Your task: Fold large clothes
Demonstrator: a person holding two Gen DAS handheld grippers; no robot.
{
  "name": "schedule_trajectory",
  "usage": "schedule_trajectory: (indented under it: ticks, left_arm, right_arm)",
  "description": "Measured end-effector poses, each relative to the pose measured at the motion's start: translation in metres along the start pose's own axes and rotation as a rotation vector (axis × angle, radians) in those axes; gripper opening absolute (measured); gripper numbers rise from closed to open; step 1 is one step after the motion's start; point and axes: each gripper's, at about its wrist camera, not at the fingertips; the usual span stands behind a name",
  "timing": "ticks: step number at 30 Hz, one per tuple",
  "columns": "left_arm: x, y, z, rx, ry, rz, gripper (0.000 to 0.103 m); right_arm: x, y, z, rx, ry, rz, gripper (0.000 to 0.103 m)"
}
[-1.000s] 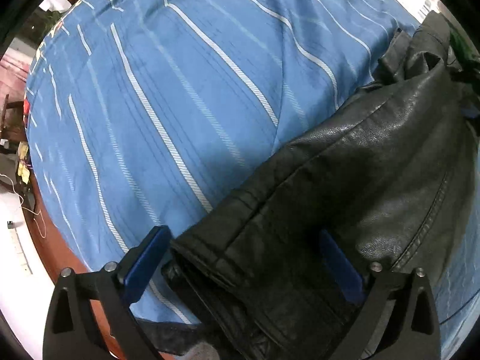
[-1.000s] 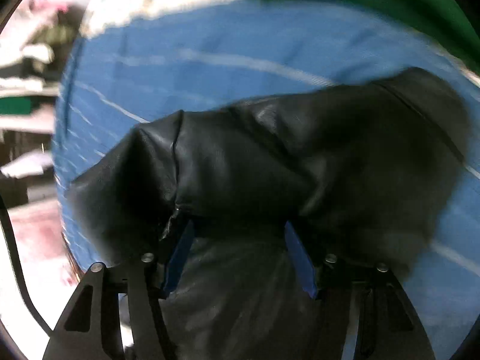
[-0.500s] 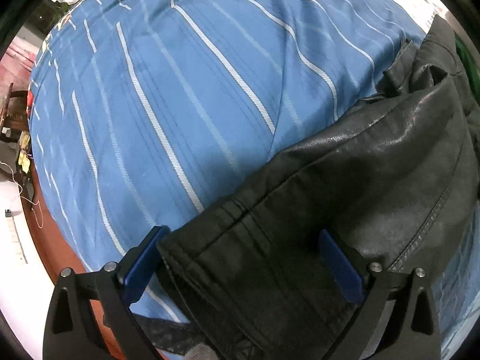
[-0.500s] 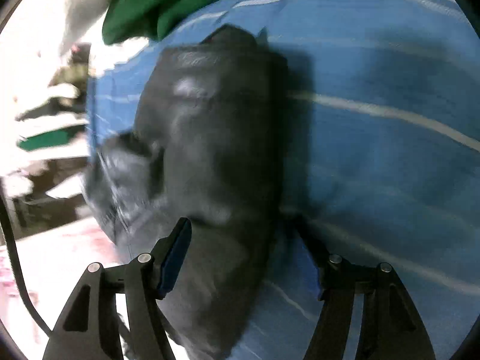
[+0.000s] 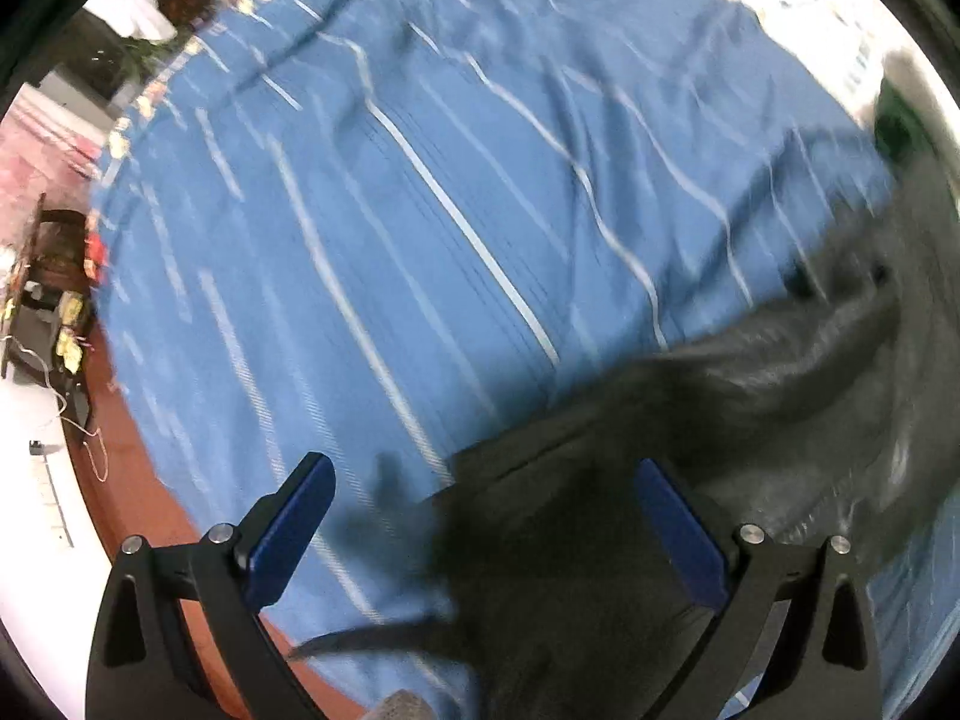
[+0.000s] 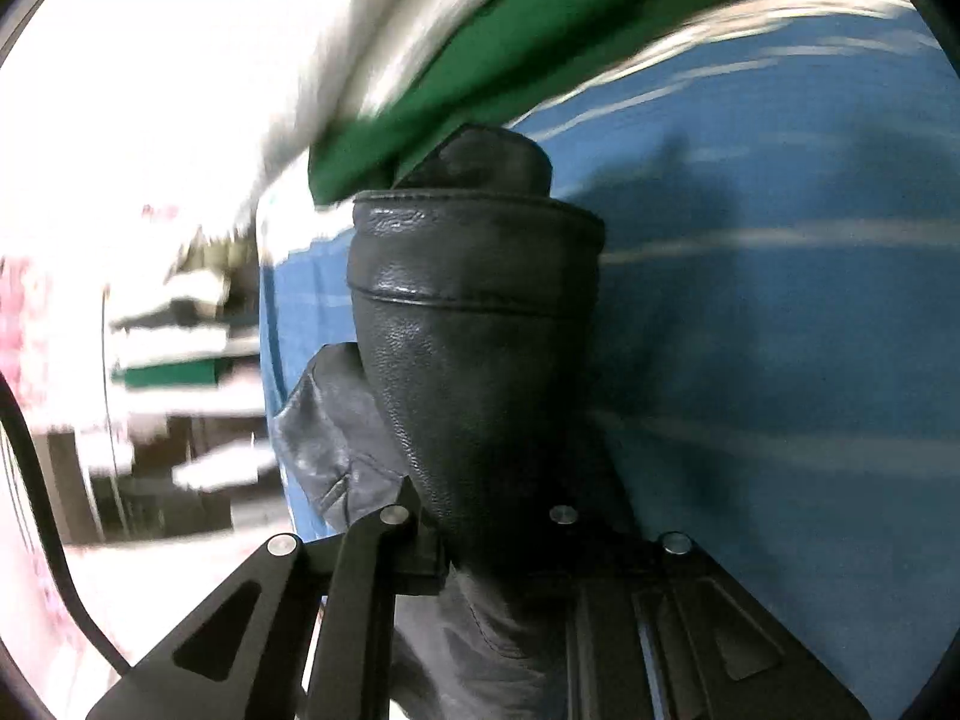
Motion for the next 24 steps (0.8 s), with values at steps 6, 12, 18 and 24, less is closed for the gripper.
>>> schedule_trajectory:
  ticks: [6, 12, 18, 24]
  left_arm:
    - [0.011, 0.008, 0.029, 0.000, -0.132, -0.022, 0.103]
    - [0.075, 0.002, 0.031, 0.072, -0.184, -0.008, 0.103]
    - [0.077, 0.004, 0.026, 0.108, -0.121, -0.139, 0.103]
    - [0.070, 0.007, 0.030, 0.119, -0.089, -0.149, 0.103]
  right_arm:
    - [-0.141, 0.086, -0.075, 0.255, 0.166, -0.199, 0.014]
    - [-0.176, 0.151, -0.136, 0.336, 0.334, -0.081, 0.028]
    - [-0.204, 0.172, -0.127, 0.234, 0.485, -0.131, 0.061]
    - [-0.165, 0.165, -0.027, -0.084, 0.528, -0.044, 0.061]
Point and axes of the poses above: each gripper's, at about its wrist camera, not at the fingertips, and x roughly the way its jaws point, z to its left, y to its underside, and after that the axes turned 2 degrees about -y, right-handed
